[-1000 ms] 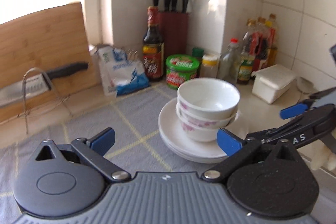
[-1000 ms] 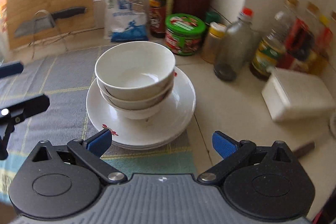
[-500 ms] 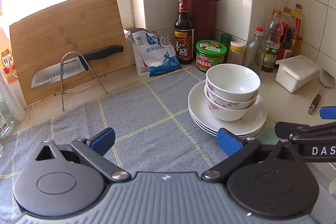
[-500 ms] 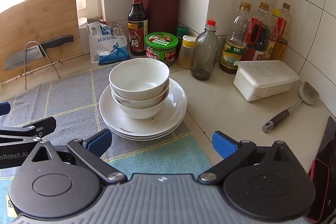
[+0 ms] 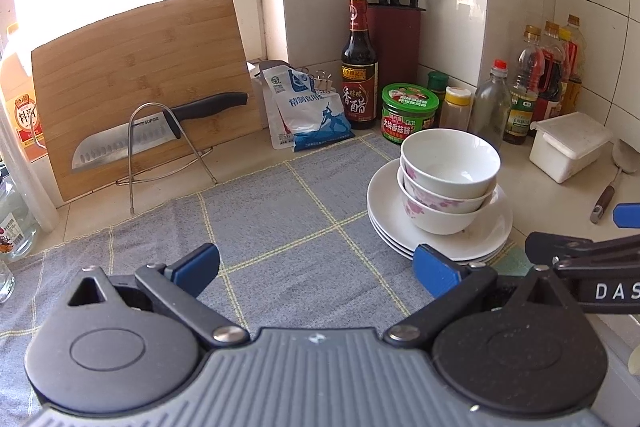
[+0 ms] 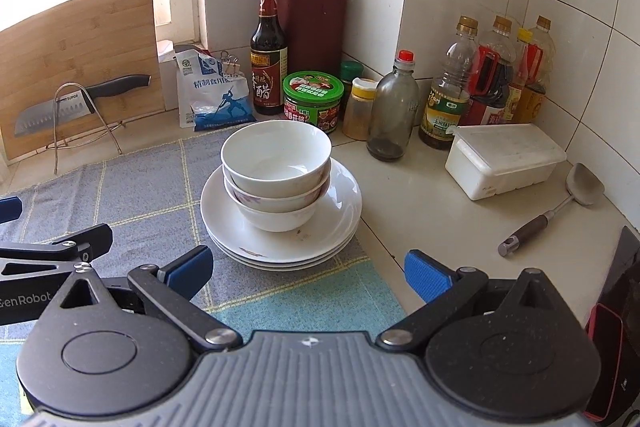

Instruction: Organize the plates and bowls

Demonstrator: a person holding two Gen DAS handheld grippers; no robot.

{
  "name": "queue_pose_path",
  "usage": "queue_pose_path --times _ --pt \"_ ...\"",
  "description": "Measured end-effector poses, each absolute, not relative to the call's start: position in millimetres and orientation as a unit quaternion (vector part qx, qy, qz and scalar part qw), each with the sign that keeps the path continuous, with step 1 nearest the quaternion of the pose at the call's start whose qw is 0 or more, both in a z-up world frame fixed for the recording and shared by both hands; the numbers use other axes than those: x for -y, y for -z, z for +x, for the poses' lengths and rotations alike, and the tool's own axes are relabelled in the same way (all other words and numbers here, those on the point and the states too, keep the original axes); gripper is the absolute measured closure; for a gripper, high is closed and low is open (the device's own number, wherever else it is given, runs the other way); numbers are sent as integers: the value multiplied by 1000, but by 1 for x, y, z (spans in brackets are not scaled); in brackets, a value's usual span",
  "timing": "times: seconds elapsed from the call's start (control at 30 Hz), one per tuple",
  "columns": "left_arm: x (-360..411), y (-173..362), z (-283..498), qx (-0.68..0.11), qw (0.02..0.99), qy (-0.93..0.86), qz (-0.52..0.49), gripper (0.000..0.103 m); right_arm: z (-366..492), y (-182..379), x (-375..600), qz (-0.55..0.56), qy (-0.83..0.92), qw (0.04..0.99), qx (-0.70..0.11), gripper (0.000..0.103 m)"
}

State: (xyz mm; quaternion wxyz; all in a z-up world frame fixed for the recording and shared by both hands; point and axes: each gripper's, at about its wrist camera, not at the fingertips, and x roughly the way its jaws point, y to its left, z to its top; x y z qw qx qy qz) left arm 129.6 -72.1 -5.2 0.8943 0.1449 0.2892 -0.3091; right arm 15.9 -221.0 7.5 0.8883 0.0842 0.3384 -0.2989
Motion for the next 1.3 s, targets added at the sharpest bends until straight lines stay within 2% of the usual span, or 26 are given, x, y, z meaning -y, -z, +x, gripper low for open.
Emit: queue_pose_path --times 1.3 --pt "70 -3 128 -287 898 306 134 1 12 -16 222 83 298 894 -324 0"
